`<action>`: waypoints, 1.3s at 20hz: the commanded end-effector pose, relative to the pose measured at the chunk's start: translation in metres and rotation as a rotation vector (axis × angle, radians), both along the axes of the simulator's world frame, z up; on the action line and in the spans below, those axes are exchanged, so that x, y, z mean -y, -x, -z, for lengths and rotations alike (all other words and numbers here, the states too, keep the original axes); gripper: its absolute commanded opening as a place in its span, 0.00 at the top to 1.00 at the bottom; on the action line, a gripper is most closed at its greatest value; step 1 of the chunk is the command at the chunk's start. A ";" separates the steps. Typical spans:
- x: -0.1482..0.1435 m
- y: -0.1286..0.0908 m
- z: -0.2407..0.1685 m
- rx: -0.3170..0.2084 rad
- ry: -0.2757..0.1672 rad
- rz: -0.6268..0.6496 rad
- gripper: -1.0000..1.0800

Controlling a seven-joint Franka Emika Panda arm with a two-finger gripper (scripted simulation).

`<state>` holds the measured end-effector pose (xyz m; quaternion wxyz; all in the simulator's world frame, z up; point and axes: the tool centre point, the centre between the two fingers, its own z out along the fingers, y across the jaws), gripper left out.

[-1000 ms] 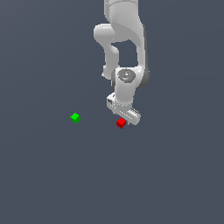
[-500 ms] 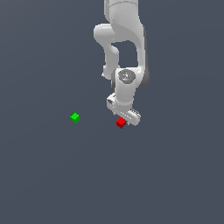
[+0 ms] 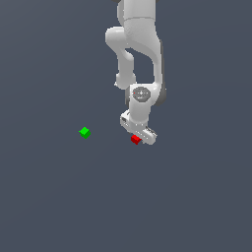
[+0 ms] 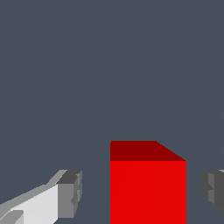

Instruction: Stack the red cube on top of the green cube.

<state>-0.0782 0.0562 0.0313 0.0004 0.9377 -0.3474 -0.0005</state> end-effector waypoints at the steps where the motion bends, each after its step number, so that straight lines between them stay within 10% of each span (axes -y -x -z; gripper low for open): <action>1: 0.000 0.000 0.008 0.001 0.000 0.000 0.04; 5: 0.000 -0.001 0.012 0.001 0.000 0.000 0.04; 6: 0.000 -0.001 0.012 0.001 0.000 0.000 1.00; 26: -0.001 0.000 -0.016 0.001 -0.001 -0.001 1.00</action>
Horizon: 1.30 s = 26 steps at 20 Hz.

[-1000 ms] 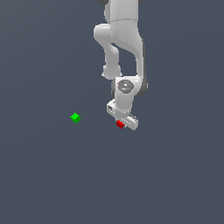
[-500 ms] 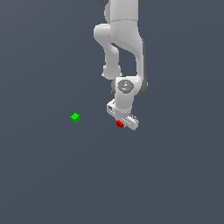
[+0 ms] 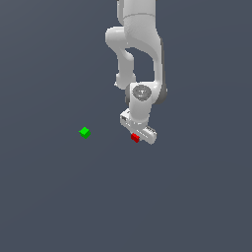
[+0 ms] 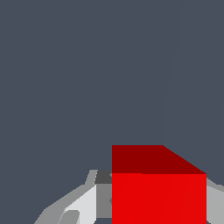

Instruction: Stack the red cube on top of the green cube.

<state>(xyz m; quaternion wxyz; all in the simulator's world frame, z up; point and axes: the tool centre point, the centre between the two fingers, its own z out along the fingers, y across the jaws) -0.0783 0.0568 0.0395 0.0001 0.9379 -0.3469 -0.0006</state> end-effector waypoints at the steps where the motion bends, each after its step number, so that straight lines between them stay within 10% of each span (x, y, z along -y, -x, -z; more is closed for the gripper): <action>1: 0.000 0.000 -0.013 0.001 0.000 0.000 1.00; 26: 0.006 0.000 -0.080 0.001 0.000 0.001 1.00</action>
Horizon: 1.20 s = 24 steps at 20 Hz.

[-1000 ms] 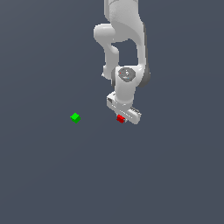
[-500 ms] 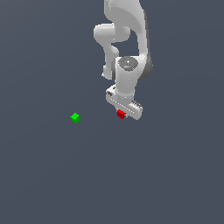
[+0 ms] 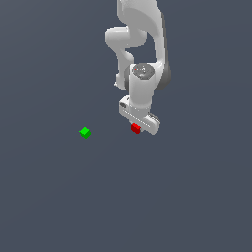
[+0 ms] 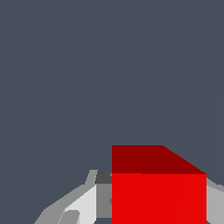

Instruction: Stack the red cube on top of the green cube.

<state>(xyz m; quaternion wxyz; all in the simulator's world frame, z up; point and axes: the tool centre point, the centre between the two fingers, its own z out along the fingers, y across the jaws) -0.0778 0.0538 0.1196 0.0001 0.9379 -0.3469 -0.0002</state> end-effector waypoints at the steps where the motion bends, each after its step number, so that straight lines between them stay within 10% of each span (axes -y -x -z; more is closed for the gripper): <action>1: 0.006 0.001 0.001 0.000 0.000 0.001 1.00; 24: 0.212 0.031 0.044 0.001 0.001 0.001 1.00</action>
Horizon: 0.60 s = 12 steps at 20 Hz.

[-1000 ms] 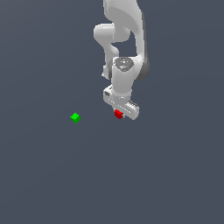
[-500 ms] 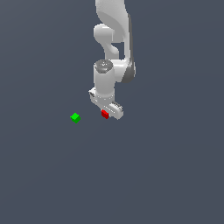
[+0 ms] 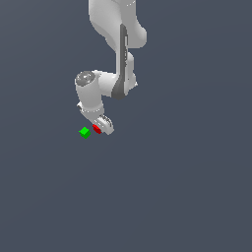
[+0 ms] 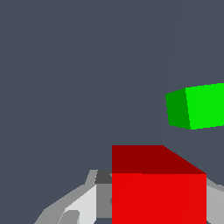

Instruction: Stack the red cube on top of the green cube.

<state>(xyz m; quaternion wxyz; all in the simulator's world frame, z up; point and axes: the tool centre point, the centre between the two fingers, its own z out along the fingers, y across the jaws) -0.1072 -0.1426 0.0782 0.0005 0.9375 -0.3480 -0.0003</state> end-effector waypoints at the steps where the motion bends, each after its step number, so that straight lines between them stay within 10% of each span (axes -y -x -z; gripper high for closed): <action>1: 0.024 0.003 0.005 0.001 0.000 -0.002 1.00; 12: 0.085 0.008 0.018 0.001 0.000 -0.002 1.00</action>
